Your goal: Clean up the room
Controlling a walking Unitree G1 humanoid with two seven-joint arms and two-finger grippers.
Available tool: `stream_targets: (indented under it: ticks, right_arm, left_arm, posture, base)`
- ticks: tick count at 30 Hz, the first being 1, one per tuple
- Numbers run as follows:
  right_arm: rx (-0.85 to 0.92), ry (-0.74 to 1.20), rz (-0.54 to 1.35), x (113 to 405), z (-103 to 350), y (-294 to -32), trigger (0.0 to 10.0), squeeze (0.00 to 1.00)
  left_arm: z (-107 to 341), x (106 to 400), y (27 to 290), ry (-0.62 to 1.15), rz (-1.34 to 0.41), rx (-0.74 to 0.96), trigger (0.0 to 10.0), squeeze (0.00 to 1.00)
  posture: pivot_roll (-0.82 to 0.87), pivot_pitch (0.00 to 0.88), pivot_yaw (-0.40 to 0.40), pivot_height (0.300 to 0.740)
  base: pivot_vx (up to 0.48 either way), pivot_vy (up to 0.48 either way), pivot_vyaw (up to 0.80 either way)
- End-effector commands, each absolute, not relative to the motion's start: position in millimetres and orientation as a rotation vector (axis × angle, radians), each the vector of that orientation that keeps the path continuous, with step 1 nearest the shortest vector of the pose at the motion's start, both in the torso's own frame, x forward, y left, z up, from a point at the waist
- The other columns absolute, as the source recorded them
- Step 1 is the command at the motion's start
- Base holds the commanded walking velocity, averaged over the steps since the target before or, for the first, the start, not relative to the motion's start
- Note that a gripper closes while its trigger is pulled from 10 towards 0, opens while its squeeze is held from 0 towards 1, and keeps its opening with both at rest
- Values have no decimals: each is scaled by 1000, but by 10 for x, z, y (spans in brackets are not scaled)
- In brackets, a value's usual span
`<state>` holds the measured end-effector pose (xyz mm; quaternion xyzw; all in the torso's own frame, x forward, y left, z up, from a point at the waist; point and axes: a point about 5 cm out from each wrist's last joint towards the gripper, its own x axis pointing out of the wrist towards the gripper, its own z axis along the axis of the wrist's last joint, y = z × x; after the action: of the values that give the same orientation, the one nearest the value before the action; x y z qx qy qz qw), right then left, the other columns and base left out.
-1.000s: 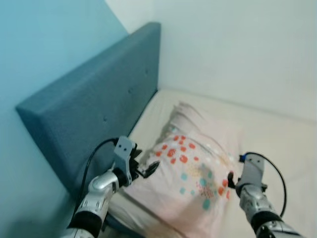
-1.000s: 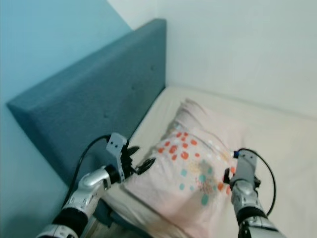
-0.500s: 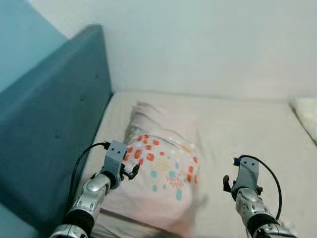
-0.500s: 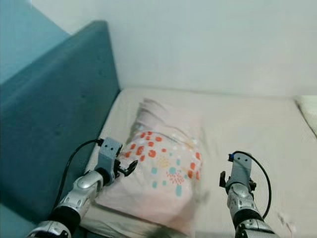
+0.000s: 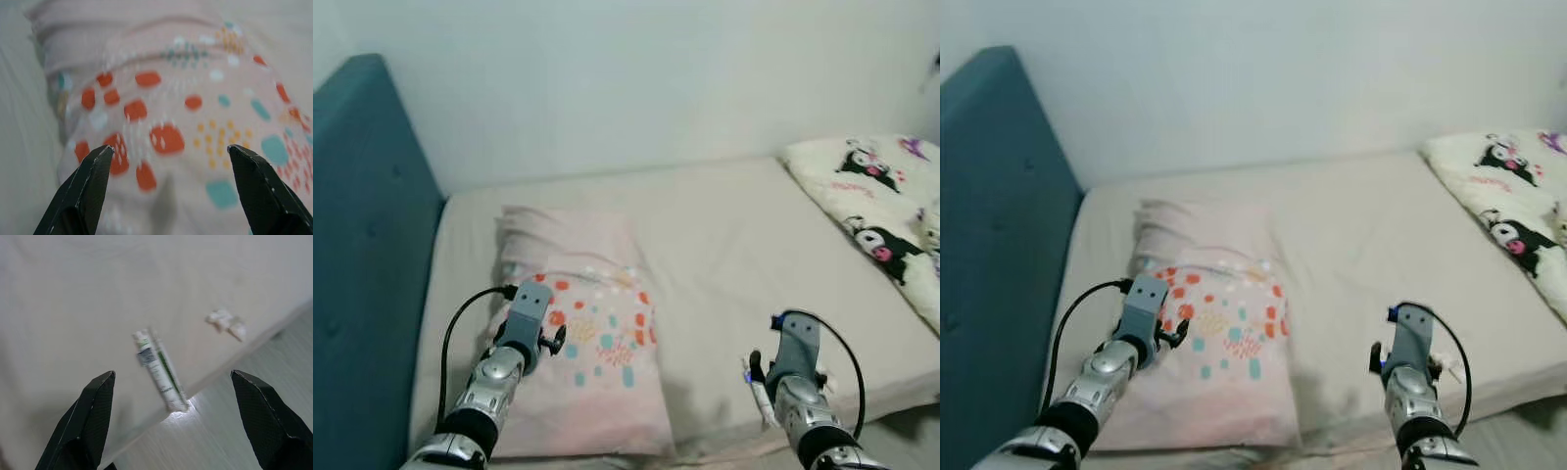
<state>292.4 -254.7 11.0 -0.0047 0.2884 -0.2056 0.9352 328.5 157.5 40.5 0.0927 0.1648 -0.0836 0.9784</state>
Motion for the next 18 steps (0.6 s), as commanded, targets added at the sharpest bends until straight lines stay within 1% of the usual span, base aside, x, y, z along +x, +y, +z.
stream_targets:
  ticks: [1,5,7,8,11,12,13,14,16,18]
  right_arm:
    - [-5,596,-425,2900,88,-2552,10000,0]
    - [12,576,-420,2907,97,-2546,10000,0]
    - [-1,567,-378,2936,110,-2498,10000,0]
    - [-1,567,-378,2936,110,-2498,10000,0]
    - [1,547,-281,2996,123,-2345,10000,0]
    - [1,547,-281,2996,123,-2345,10000,0]
    - [11,543,-258,3009,124,-2302,10000,0]
    - [18,537,-241,3019,127,-2267,10000,0]
    - [18,537,-241,3019,127,-2267,10000,0]
    - [20,534,-218,3027,127,-2230,10000,0]
  left_arm:
    - [353,3263,1634,372,-132,190,10000,0]
    - [329,3258,1679,393,-81,195,10000,0]
    - [314,3258,1726,414,-21,186,10000,0]
    - [314,3258,1726,414,-21,186,10000,0]
    - [291,3249,1876,464,127,176,10000,0]
    - [291,3249,1876,464,127,176,10000,0]
    - [273,3232,1935,485,168,178,10000,0]
    - [217,3181,2019,532,231,126,10000,0]
    - [217,3181,2019,532,231,126,10000,0]
    - [85,3050,2152,624,336,6,10000,0]
  posture:
    - [-102,62,2,740]
    - [-101,64,1,740]
    - [-103,67,1,740]
    - [-103,67,1,740]
    - [-108,69,2,740]
    - [-108,69,2,740]
    - [-112,70,3,740]
    - [-117,73,5,740]
    - [-117,73,5,740]
    - [-125,76,10,740]
  base:
    - [0,0,-788]
    - [0,0,-675]
    - [0,0,0]
    - [0,0,0]
    - [0,0,0]
    - [0,0,0]
    - [0,0,0]
    - [0,0,0]
    - [0,0,0]
    - [0,0,0]
